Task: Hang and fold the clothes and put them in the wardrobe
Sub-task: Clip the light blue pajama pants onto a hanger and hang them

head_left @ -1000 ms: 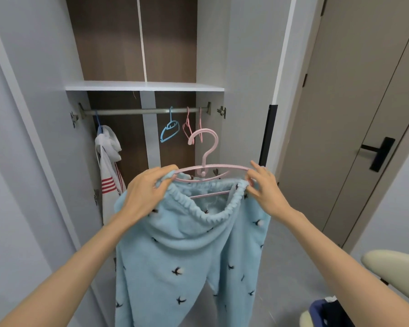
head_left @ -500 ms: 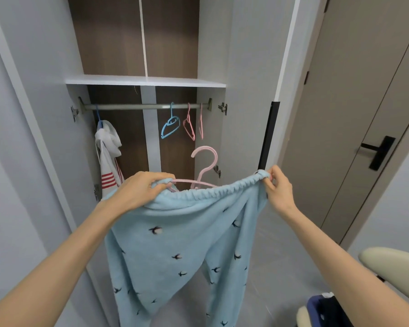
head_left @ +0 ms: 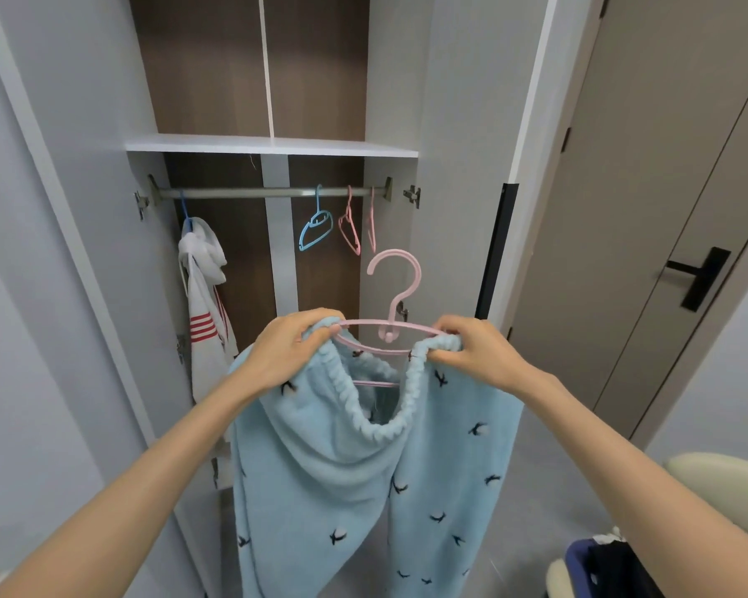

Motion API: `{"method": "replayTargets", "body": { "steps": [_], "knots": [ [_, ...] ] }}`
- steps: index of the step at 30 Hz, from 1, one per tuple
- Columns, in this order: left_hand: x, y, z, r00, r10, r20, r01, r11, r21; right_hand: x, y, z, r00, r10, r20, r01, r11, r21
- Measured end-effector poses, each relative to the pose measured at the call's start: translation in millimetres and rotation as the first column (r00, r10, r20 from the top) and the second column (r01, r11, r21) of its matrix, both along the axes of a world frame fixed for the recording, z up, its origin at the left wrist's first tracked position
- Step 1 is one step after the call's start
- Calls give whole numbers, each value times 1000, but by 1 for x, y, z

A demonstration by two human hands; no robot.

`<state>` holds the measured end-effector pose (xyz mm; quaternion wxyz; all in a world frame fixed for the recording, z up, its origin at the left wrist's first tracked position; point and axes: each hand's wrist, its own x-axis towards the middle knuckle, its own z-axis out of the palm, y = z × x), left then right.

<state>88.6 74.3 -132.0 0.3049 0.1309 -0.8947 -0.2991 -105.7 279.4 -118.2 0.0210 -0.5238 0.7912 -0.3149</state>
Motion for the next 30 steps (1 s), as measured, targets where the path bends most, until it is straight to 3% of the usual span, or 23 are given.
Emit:
{"method": "replayTargets", "body": {
  "steps": [3,8,16,23,28,30],
  "knots": [
    [-4,-9,-7,996,-62,60,65,997,-51,7,-1,-2,994,-88,63,89,996,-20],
    [-2,-10,-20,996,-77,40,77,997,24,17,-1,0,986,-163,47,165,986,-40],
    [0,-32,-16,984,176,-37,-162,956,243,13,13,-2,980,-128,150,140,987,-76],
    [-19,-29,-11,988,156,-10,-147,946,289,14,16,-1,984,-158,82,162,986,-46],
    [-28,-30,-18,971,23,237,-84,965,250,11,17,-10,960,-244,139,261,958,-116],
    [-27,-26,-26,950,-44,310,8,993,116,8,18,-15,948,-274,159,296,946,-135]
  ]
}}
